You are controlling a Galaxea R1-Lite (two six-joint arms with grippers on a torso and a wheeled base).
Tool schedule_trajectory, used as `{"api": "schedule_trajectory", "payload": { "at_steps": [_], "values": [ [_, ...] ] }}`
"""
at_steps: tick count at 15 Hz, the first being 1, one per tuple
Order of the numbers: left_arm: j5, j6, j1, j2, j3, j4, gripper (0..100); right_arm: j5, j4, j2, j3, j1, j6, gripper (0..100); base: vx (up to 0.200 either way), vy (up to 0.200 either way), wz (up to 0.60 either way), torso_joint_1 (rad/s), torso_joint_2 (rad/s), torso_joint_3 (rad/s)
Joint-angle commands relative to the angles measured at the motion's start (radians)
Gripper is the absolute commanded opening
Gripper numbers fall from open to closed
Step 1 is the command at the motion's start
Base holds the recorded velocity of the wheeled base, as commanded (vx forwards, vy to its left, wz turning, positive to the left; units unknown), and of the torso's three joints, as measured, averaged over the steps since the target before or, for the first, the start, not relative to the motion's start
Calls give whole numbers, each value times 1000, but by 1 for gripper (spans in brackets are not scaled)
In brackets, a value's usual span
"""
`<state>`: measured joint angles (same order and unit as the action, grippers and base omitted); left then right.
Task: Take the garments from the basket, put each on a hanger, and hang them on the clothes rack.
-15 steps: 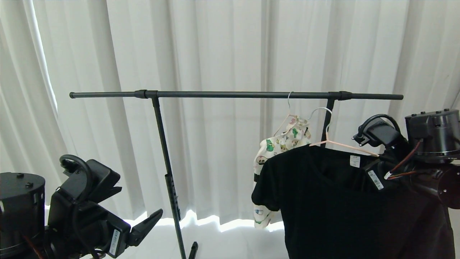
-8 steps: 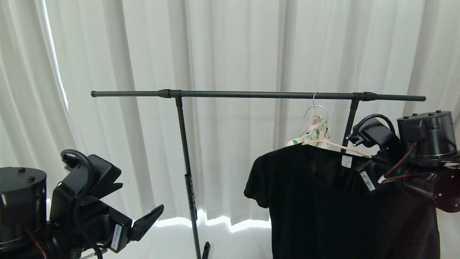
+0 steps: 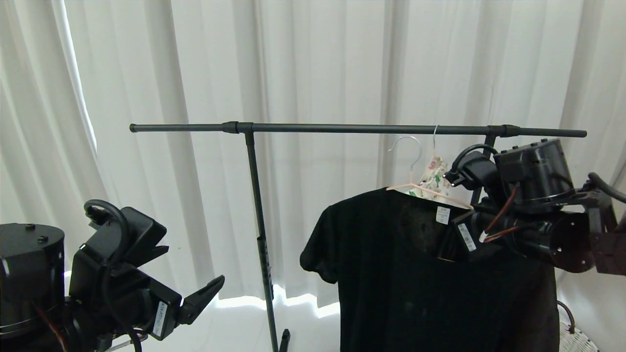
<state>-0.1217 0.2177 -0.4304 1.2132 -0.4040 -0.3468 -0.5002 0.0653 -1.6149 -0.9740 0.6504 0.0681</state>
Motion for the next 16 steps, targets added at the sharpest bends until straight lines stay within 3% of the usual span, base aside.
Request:
{"api": "schedule_trajectory", "payload": {
  "at_steps": [1,5,7,8,16],
  "values": [
    [-1,14,1,-1,1,-1,100,-1,-116,-115,-175,54,-111,0,0,0,0,0,0,0],
    [-1,23,2,-1,-1,-1,100,-124,-386,-246,-445,81,-287,0,0,0,0,0,0,0],
    [-1,23,2,-1,-1,-1,100,-212,-475,-275,-515,75,-329,0,0,0,0,0,0,0],
    [-1,23,2,-1,-1,-1,100,-248,-483,-284,-532,69,-343,0,0,0,0,0,0,0],
    [-1,29,1,-1,-1,-1,100,-291,-484,-284,-577,48,-344,0,0,0,0,0,0,0]
  ]
}}
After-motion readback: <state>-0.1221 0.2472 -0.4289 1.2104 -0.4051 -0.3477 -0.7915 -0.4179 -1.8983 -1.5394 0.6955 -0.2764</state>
